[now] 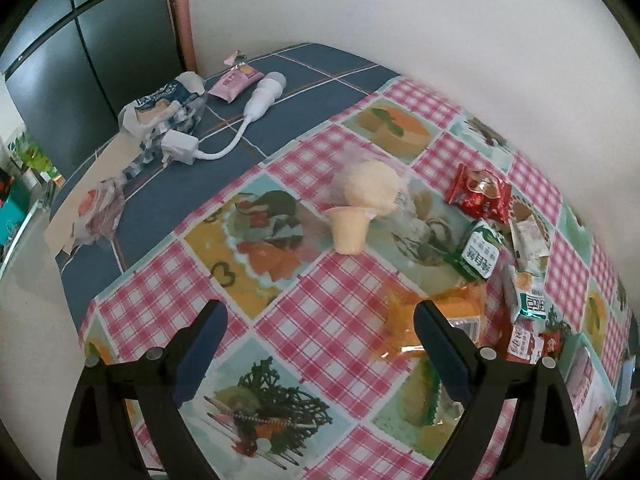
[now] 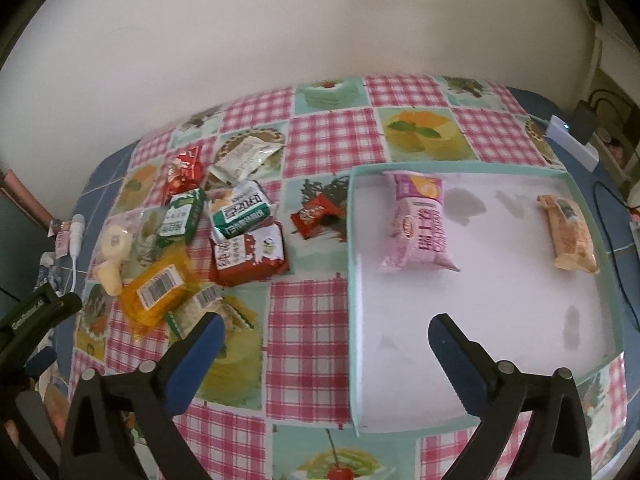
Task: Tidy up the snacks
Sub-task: 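Move both tools back over the snack pile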
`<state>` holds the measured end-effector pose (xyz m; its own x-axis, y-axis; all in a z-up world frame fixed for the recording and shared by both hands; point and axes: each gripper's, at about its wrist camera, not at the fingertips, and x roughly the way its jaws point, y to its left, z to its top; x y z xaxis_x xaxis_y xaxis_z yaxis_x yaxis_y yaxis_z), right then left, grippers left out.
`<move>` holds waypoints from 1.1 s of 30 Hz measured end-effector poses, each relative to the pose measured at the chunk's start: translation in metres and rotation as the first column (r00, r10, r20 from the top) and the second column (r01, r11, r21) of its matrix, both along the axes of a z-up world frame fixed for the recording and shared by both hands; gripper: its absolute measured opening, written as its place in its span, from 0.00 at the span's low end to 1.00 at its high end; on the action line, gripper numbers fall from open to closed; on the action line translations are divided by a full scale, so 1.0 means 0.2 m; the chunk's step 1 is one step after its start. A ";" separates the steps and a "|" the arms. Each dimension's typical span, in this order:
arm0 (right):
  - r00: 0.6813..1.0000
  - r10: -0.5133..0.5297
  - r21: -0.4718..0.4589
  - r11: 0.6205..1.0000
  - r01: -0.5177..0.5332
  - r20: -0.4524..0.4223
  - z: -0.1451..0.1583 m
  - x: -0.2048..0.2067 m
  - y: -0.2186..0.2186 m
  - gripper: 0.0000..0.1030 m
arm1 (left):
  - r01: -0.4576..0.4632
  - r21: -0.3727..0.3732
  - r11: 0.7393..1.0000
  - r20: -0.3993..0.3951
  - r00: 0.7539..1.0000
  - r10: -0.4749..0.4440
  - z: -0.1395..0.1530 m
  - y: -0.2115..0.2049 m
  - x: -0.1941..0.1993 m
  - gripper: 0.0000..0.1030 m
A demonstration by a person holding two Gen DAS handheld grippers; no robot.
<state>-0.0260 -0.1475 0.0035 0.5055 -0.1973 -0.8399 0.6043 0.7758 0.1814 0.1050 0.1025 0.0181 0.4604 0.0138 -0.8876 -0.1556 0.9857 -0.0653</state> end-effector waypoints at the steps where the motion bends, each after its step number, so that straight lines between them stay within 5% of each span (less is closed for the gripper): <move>1: 1.000 0.003 -0.001 1.000 -0.003 0.003 0.00 0.01 0.01 1.00 | -0.002 -0.003 1.000 -0.001 1.000 0.002 -0.01 0.01 0.01 0.92; 16: 0.996 0.081 -0.020 0.996 -0.082 -0.024 -0.06 0.11 0.10 1.00 | -0.044 -0.068 0.997 -0.054 0.998 0.040 -0.07 0.10 0.06 0.92; 33: 0.987 0.149 -0.005 0.989 -0.149 -0.055 -0.10 0.33 0.13 1.00 | 0.067 -0.108 0.992 -0.149 0.985 -0.083 -0.20 0.03 0.16 0.92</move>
<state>0.0395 -0.1208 -0.0170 0.4838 -0.1309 -0.8654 0.4904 0.8595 0.1442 0.1374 0.1084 -0.0229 0.3151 -0.1099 -0.9427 -0.0977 0.9842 -0.1474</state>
